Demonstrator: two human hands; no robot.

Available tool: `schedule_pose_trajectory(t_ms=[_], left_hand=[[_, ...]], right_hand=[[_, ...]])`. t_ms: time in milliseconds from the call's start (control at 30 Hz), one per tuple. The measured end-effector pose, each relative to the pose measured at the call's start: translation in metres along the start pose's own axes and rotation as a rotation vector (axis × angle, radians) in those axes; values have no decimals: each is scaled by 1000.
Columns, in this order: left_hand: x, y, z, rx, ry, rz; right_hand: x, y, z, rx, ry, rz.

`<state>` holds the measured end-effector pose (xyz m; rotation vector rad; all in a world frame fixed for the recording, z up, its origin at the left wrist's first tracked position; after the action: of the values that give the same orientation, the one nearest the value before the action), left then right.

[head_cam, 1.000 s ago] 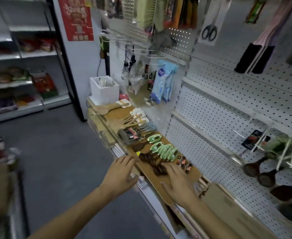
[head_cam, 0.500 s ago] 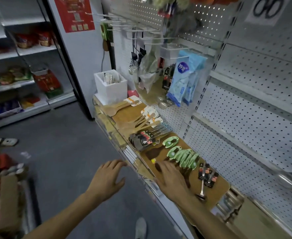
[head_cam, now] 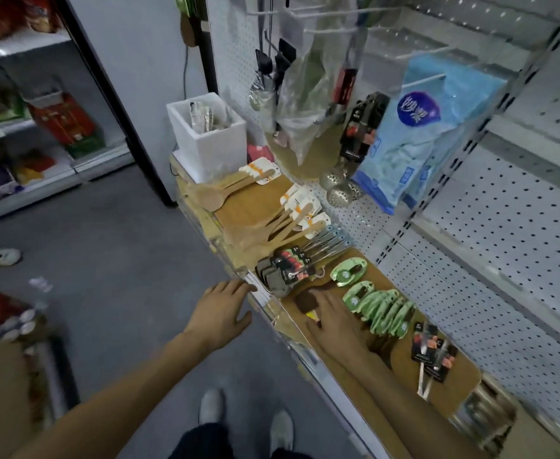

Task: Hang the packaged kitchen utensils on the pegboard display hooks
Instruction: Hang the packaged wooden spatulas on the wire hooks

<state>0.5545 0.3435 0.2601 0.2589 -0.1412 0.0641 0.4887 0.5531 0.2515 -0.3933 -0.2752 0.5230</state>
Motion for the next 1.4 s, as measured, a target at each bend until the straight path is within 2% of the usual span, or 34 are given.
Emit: schedule_pose_trajectory(t_ms=[267, 433, 533, 767, 900, 1000, 1200, 1300, 1400], left_hand=[[-133, -63, -34, -12, -66, -96], [-228, -99, -67, 13, -106, -145], [-280, -116, -94, 62, -145, -139], [-376, -127, -153, 118, -164, -156], [-428, -115, -179, 177, -128, -138], [-457, -99, -191, 185, -108, -145], [-481, -89, -204, 78, -126, -132], [-482, -97, -204, 197, -139, -102], [-478, -109, -202, 464, -170, -30]], right_hand=[[-103, 8, -42, 18, -24, -156], [-182, 27, -81, -52, -9, -293], [-232, 47, -110, -179, -1, -428], [-318, 110, -173, -587, 188, -694], [-350, 146, -191, -681, 316, -784], [-367, 169, -203, -720, 334, -864], [-384, 181, -199, -698, 289, -885], [-385, 181, -200, -746, 287, -934], [-387, 176, -200, -775, 274, -987]])
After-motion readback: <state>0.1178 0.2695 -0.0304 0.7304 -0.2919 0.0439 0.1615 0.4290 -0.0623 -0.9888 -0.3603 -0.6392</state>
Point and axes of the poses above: each hand's wrist, its own x-axis away from the middle knuckle, its own z-axis out of the back of the hand, y = z × x, the point moved 8 cm from there along -x, towards the middle knuckle, and after that the axes turned 1 degree about z, right-handed, at the moved point
